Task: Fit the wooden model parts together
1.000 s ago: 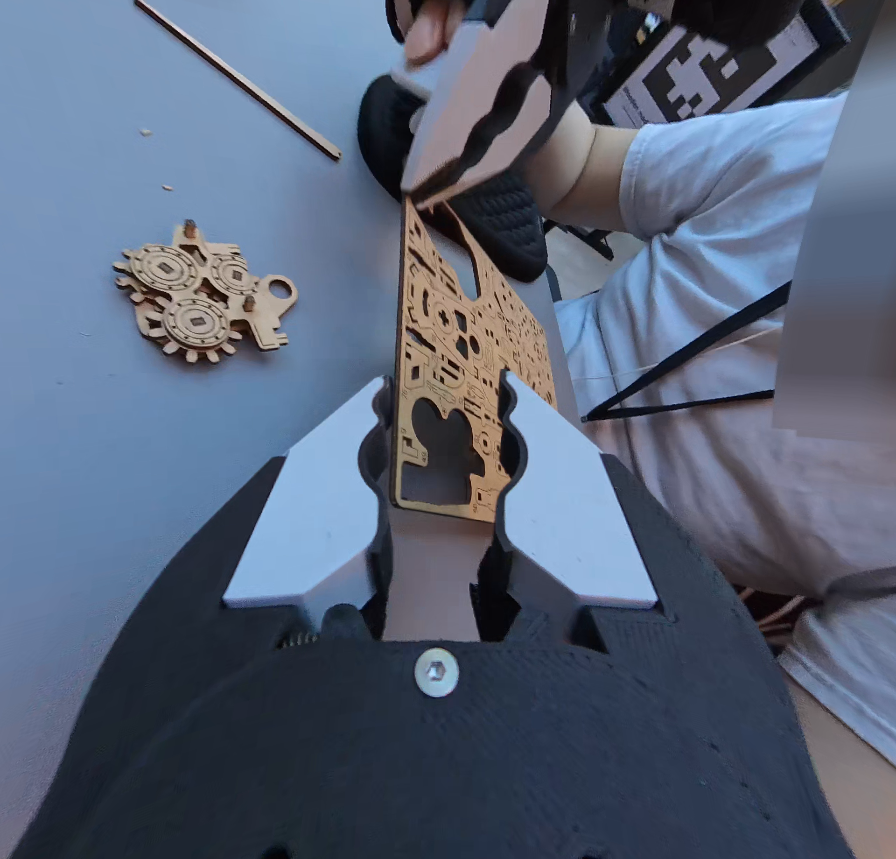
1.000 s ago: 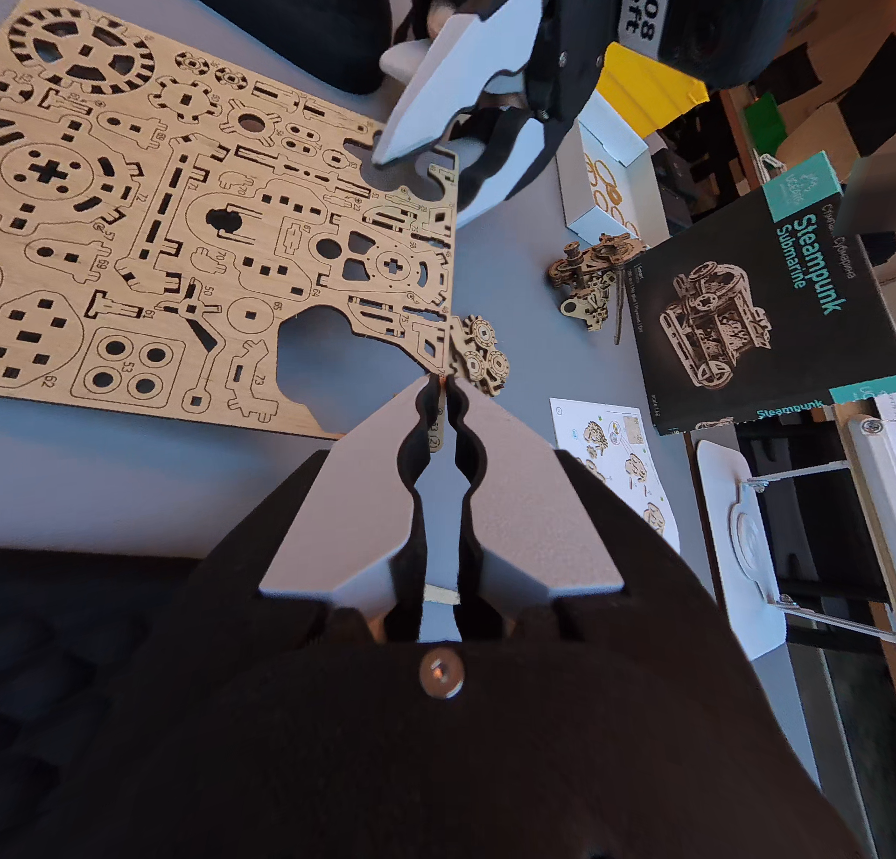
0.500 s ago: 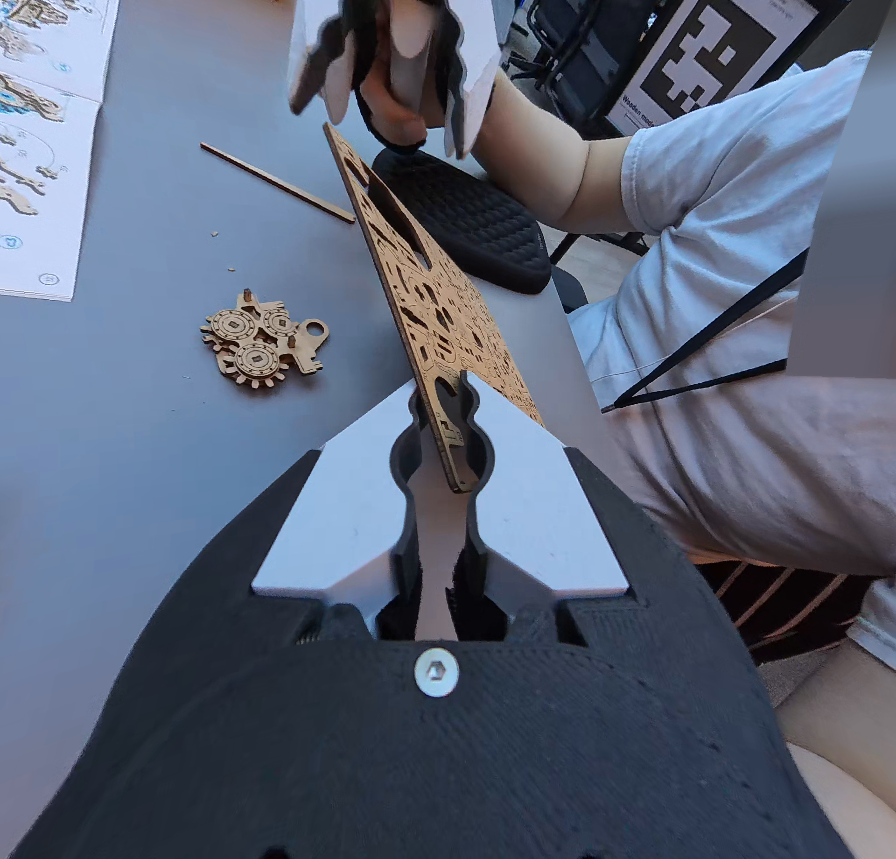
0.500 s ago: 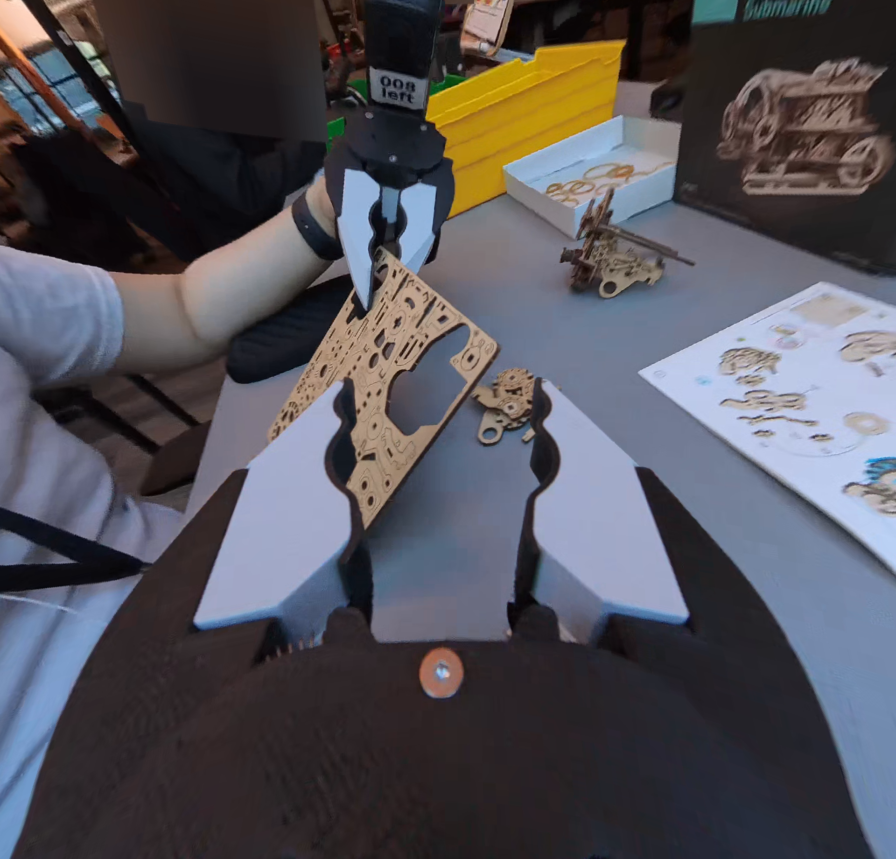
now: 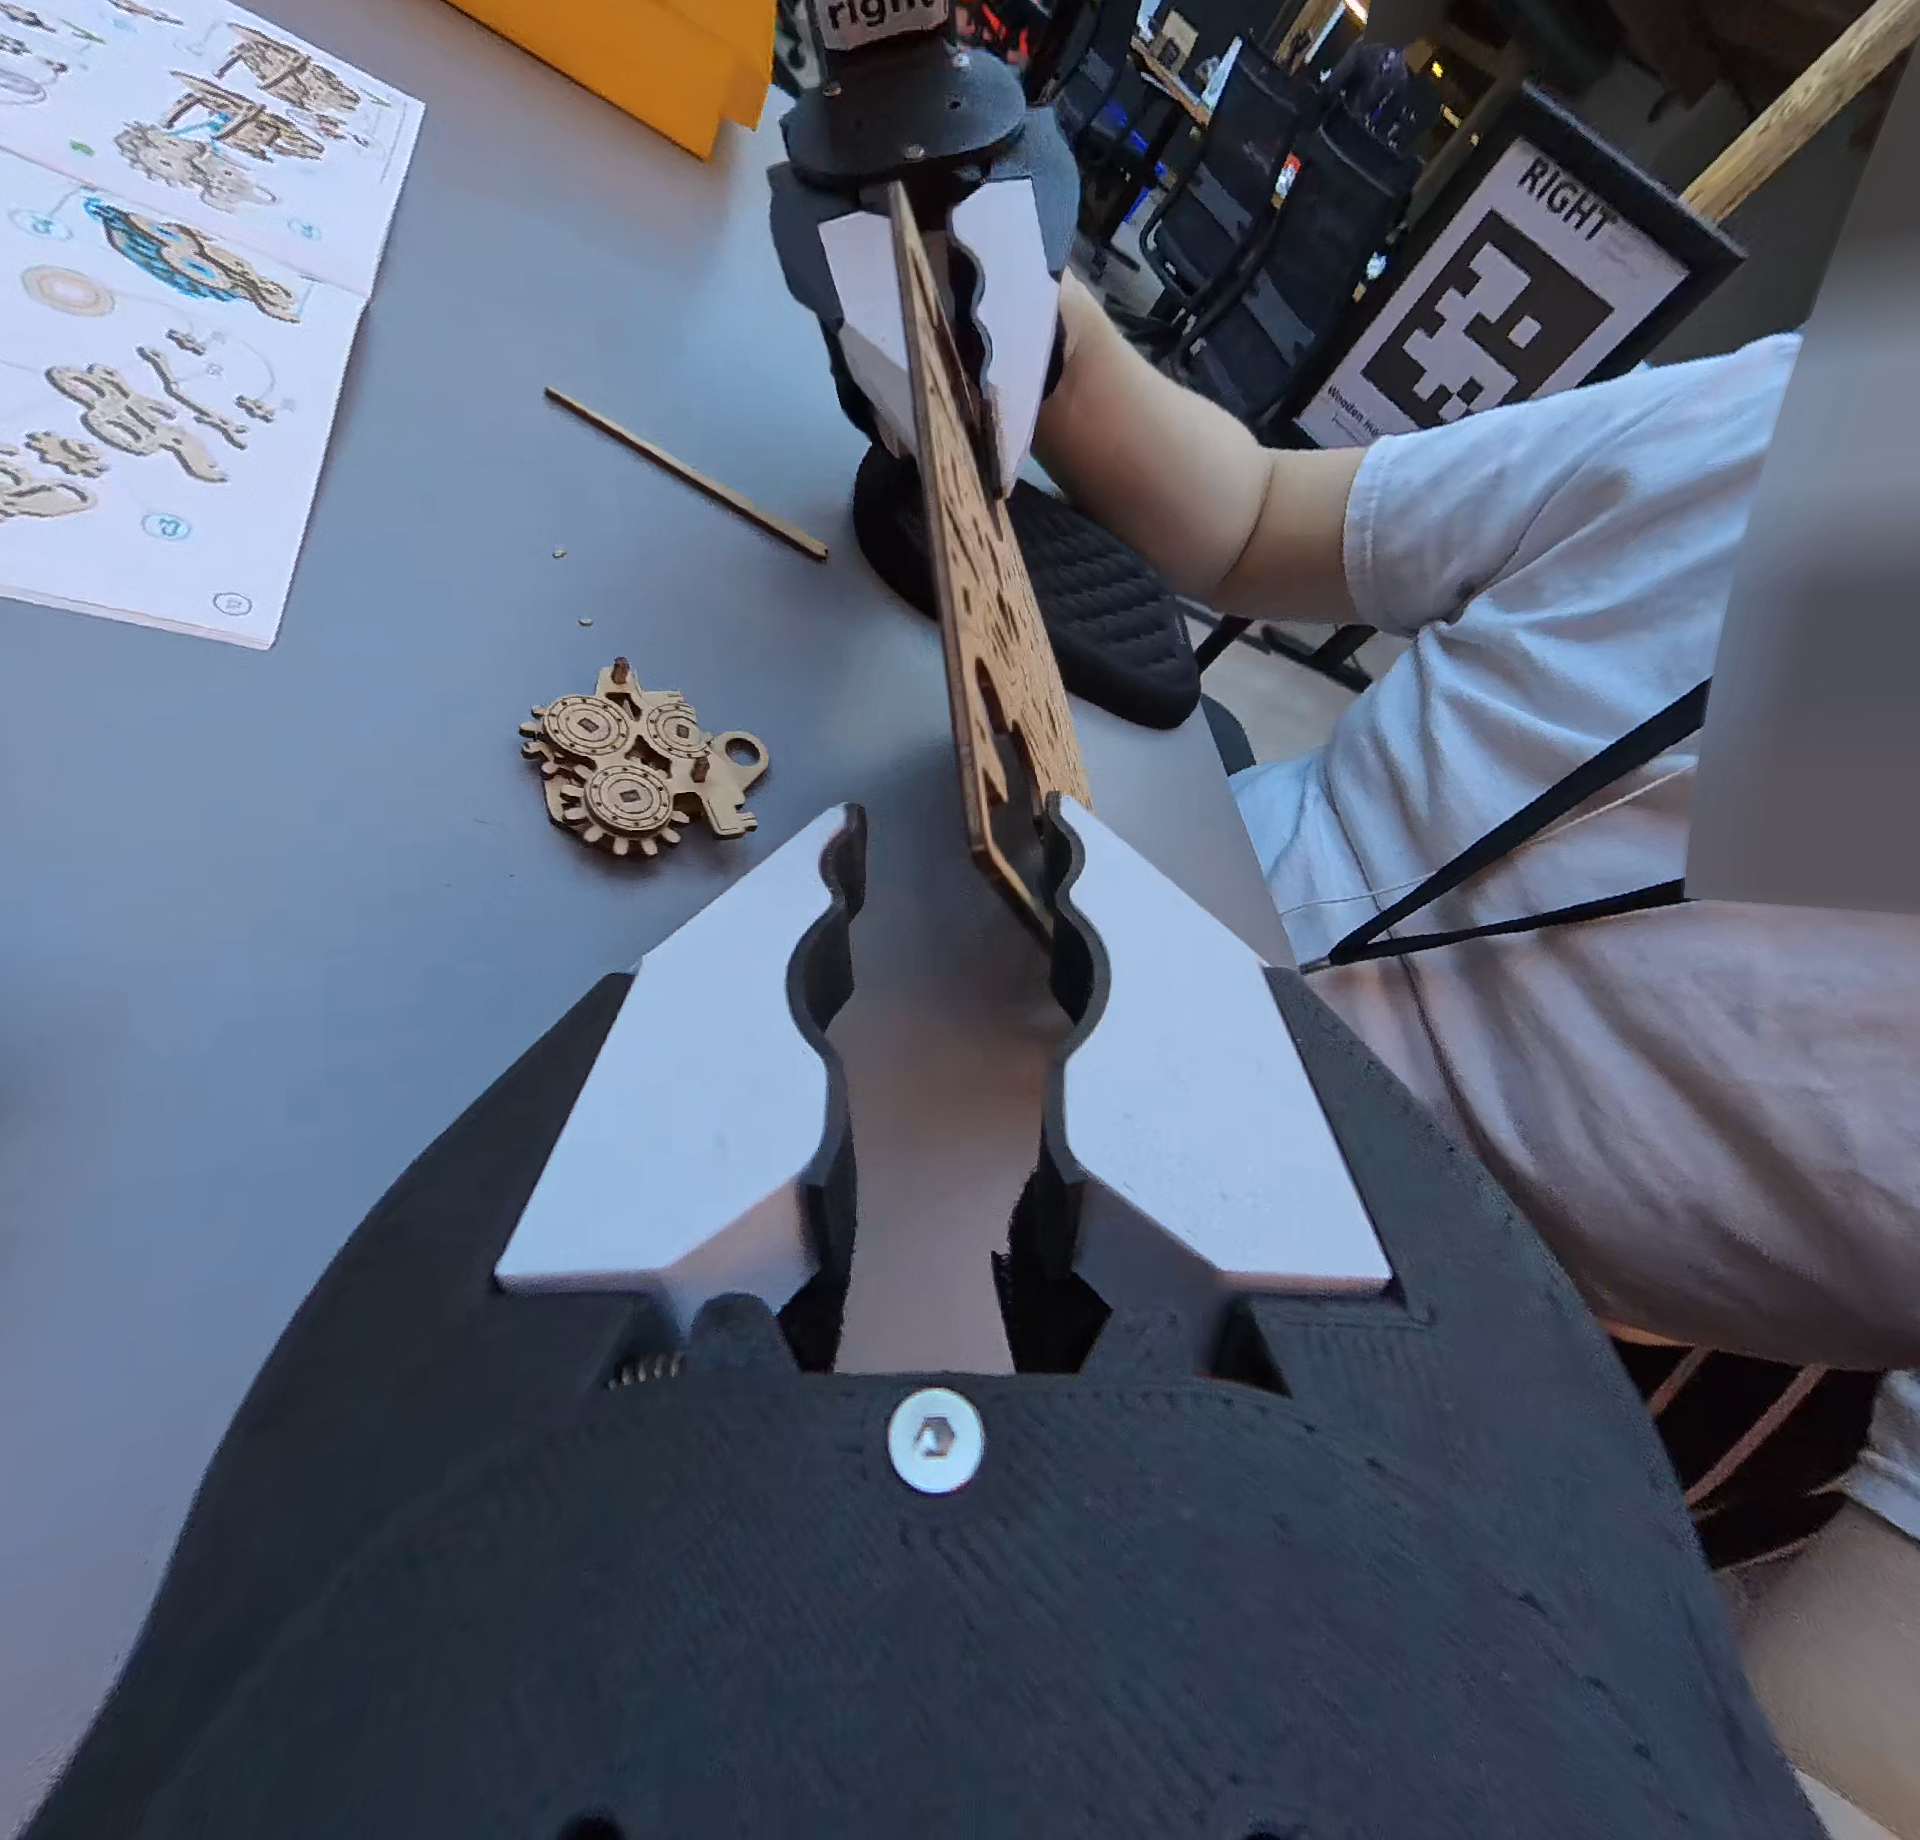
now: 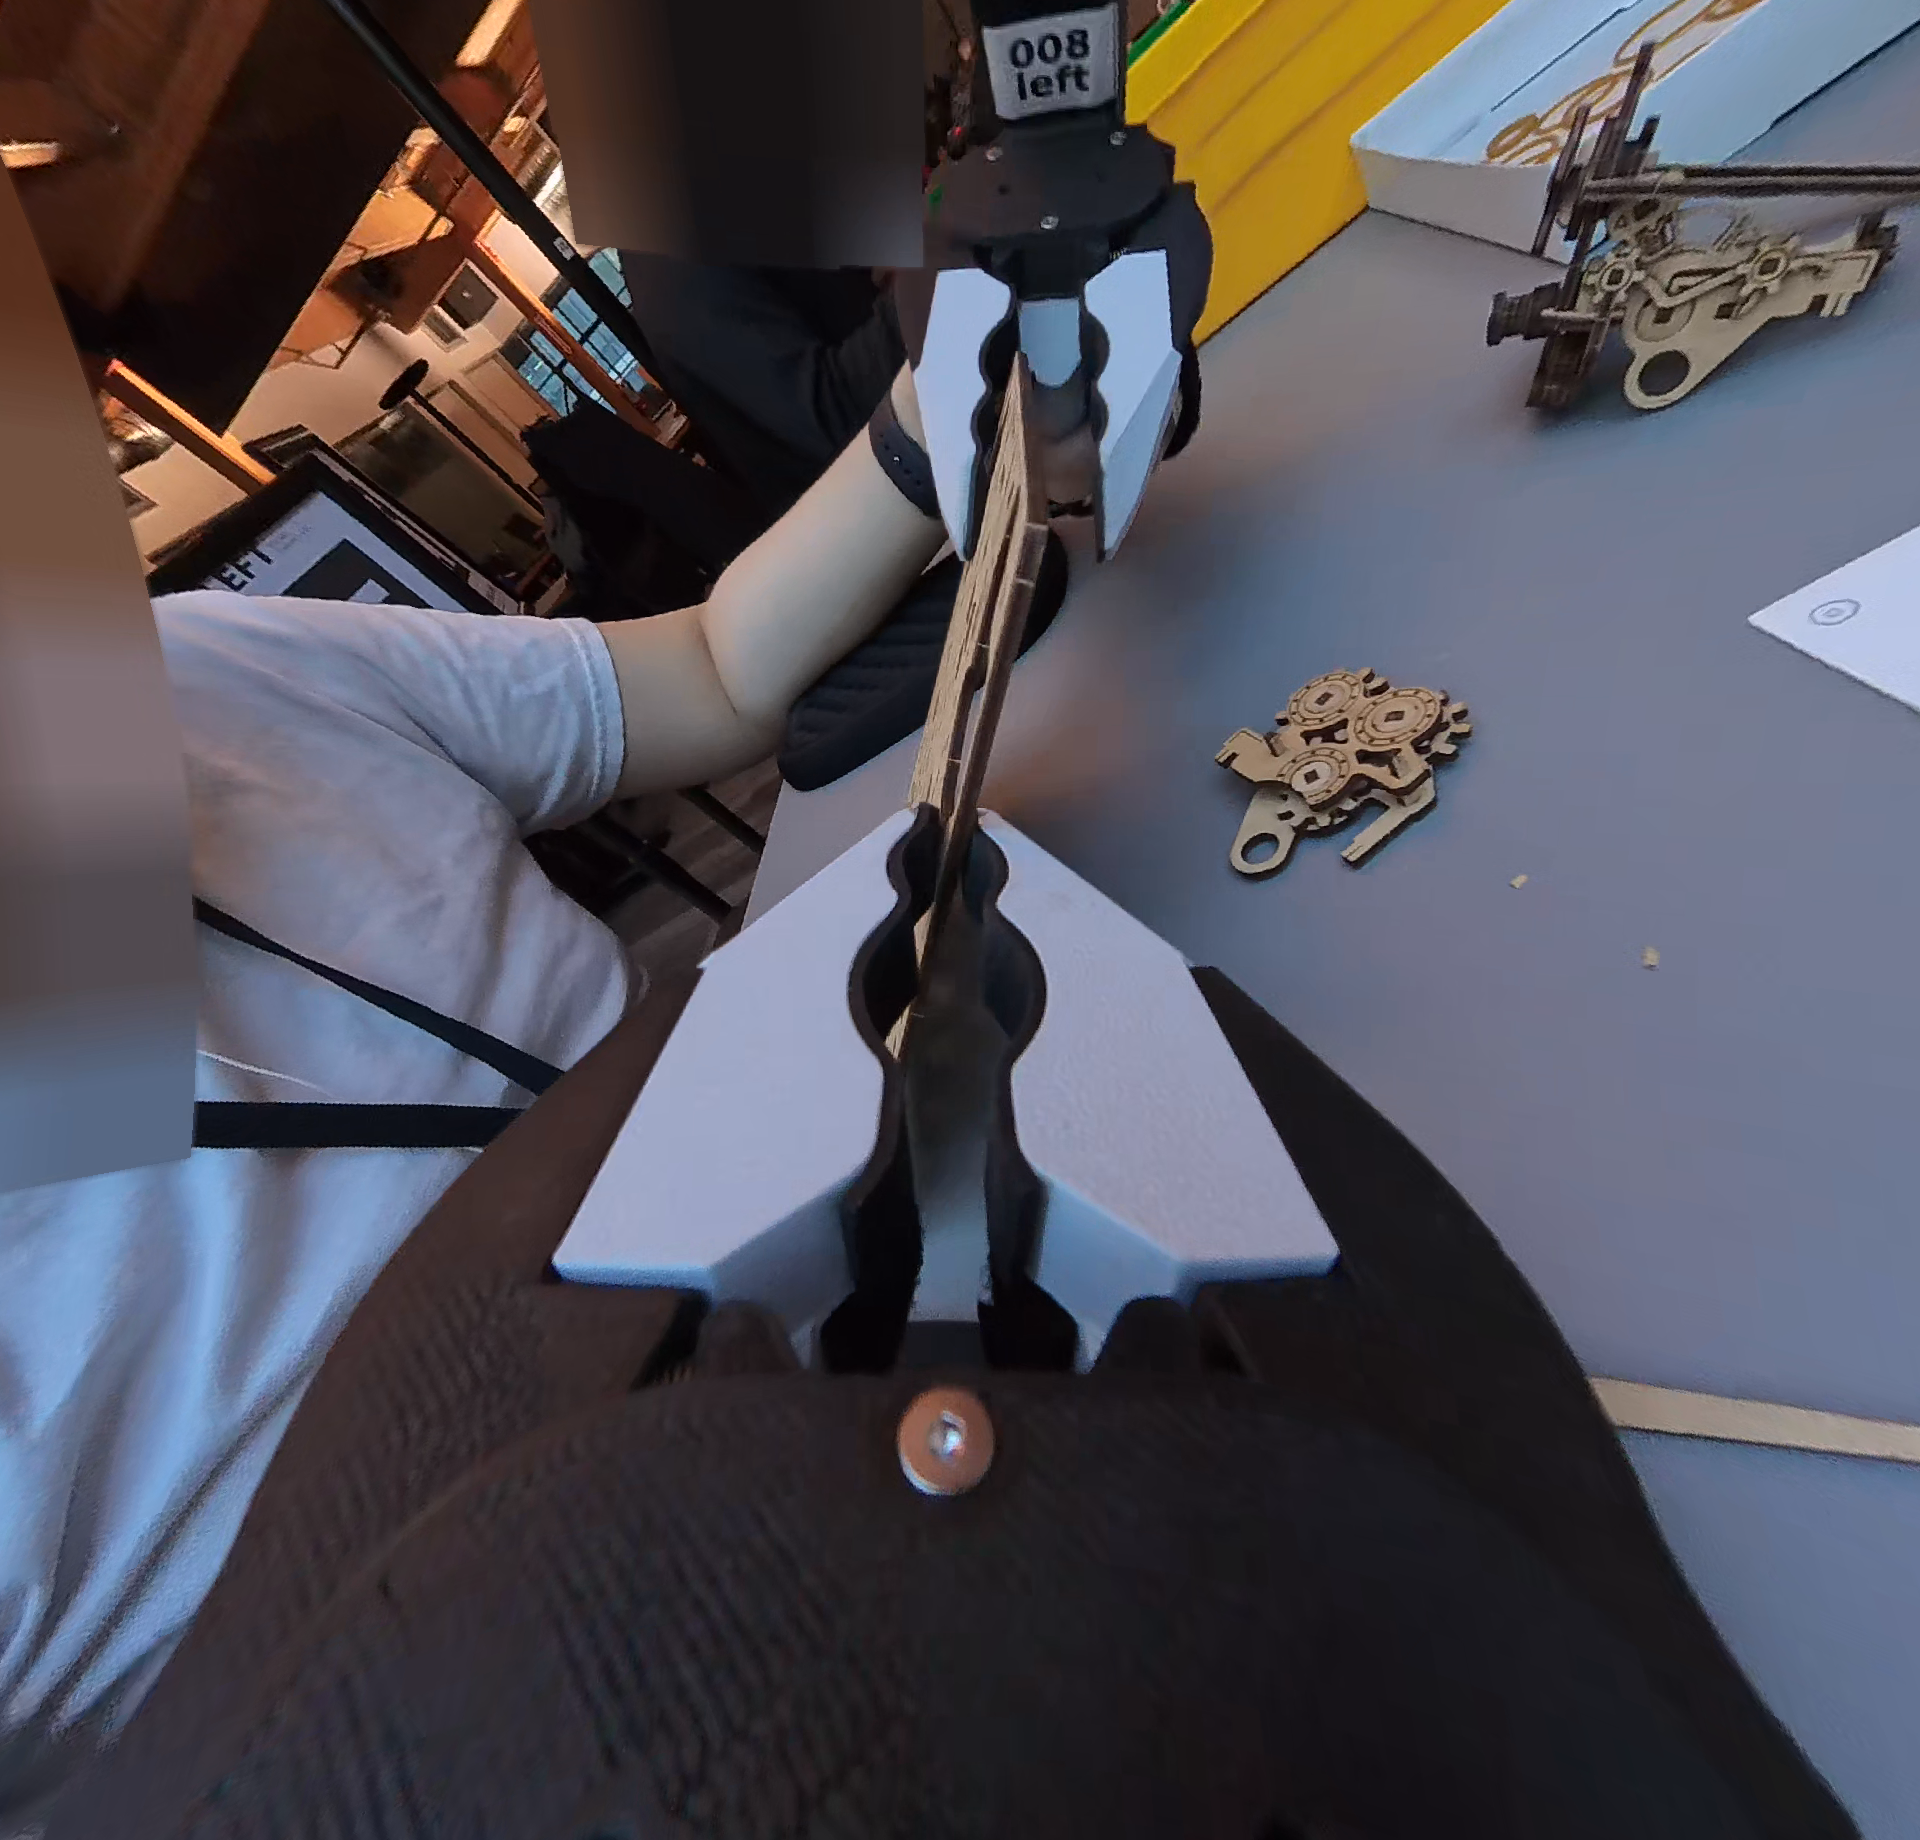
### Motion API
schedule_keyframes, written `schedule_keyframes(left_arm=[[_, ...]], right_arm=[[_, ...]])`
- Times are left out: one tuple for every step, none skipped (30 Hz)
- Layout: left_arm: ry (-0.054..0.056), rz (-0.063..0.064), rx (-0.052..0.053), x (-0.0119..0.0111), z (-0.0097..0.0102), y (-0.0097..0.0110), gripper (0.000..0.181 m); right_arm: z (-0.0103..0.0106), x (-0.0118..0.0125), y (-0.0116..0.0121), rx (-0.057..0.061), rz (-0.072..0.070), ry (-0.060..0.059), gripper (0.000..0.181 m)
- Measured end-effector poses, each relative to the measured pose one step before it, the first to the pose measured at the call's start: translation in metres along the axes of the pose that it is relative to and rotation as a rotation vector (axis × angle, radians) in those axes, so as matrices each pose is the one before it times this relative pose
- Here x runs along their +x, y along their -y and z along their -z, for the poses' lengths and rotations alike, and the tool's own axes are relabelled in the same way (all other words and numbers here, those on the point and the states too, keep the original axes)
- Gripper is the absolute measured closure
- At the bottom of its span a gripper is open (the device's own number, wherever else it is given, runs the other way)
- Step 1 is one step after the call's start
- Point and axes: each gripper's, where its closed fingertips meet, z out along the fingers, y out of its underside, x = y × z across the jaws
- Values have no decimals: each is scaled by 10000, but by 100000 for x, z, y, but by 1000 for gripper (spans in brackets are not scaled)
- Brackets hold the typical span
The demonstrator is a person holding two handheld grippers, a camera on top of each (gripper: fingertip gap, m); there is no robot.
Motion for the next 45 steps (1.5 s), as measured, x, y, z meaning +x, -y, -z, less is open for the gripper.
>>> schedule_keyframes(left_arm=[[-128,266,157,-132,124,93,147],[-226,255,113,85,68,99,147],[-257,205,76,220,14,76,147],[-240,102,23,304,-54,-4,147],[-140,32,-28,237,-93,-60,145],[-30,-35,-54,100,-107,-75,143],[34,-78,-66,18,-115,-89,142],[35,-92,-68,25,-132,-98,141],[65,-49,-79,-78,-159,-134,140],[92,10,-98,-186,-236,-190,140],[61,9,-101,-184,-331,-179,140],[53,-16,-71,-188,-415,-127,140],[118,-46,-53,-285,-457,-96,140],[198,-72,-42,-368,-455,-73,140],[154,-78,-72,-228,-410,-97,141],[98,-89,-103,-77,-330,-82,146],[49,-101,-88,5,-206,-47,154],[-54,-136,-39,166,-136,-7,166],[-54,-162,-21,155,-80,-1,179],[29,-79,-21,4,-32,2,179],[17,-4,-31,13,0,4,179],[69,-30,-87,-54,18,-93,179],[76,-60,-68,-59,20,-99,178],[5,-47,-30,30,28,-62,178],[-58,-23,-6,112,24,-7,179],[-16,-33,1,56,26,18,179],[28,-43,-13,-7,22,-11,179],[10,-13,-15,-2,14,-23,178],[-23,17,-5,30,9,-13,179],[-10,26,2,-10,7,-13,179],[11,27,-4,-45,17,-32,178],[6,28,-14,-37,15,-44,178],[17,19,-19,-43,34,-42,178],[17,16,-12,-37,39,-41,178],[16,11,-7,-32,52,-21,178],[24,-7,2,-29,53,-3,178],[22,-13,2,-26,48,-15,178],[18,-2,-7,-30,55,-18,178],[16,6,-4,-34,40,-14,178],[28,12,9,-70,37,3,178],[35,24,1,-82,20,-3,177],[27,33,-12,-76,16,-22,177],[16,26,-8,-57,13,-21,177],[9,14,2,-38,6,-17,177],[9,16,-5,-30,5,-15,177]], right_arm=[[289,45,291,115,238,-60,179],[244,85,176,49,159,-72,179],[250,11,168,69,69,-8,180],[252,-4,225,100,26,24,180],[260,107,186,79,47,-47,181],[267,289,90,24,64,-145,180],[252,241,87,42,8,-87,180],[251,212,145,80,-30,-50,180],[225,238,134,81,-33,-62,180],[196,266,75,55,-20,-84,180],[157,205,66,48,0,-51,180],[116,140,77,52,3,-18,180],[76,120,60,41,1,-14,181],[36,91,5,16,11,-5,180],[9,62,6,22,15,19,180],[-20,61,-14,18,-15,22,180],[-10,116,1,16,-19,-12,180],[2,128,-18,11,2,-34,180],[13,115,-18,0,16,-26,180],[33,191,-13,6,14,-69,179],[32,229,55,49,10,-84,177],[99,150,234,154,-25,-40,172],[217,81,381,197,-58,-25,165],[350,76,448,190,-22,-55,162],[483,142,571,234,96,-163,159],[572,238,734,322,213,-290,156],[640,166,882,399,237,-270,154],[635,-121,961,435,170,-75,154],[600,-239,888,360,107,3,160],[610,-282,697,217,307,-44,181],[545,255,688,236,420,-474,181],[423,96,345,-6,395,-331,181],[328,-143,231,-57,293,-96,181],[315,159,348,81,123,-232,181],[280,232,450,204,21,-224,181],[175,108,385,163,-82,-99,181],[103,210,202,64,-94,-135,162],[60,211,-53,-73,-32,-134,154],[59,-67,-400,-300,135,18,171],[-24,-236,-440,-317,298,53,181],[-133,-59,-440,-307,264,-83,181],[-227,-370,-748,-490,200,125,181],[-304,-374,-643,-405,192,114,181],[-313,-58,-430,-246,158,-81,181],[-325,10,-396,-199,73,-59,181]])
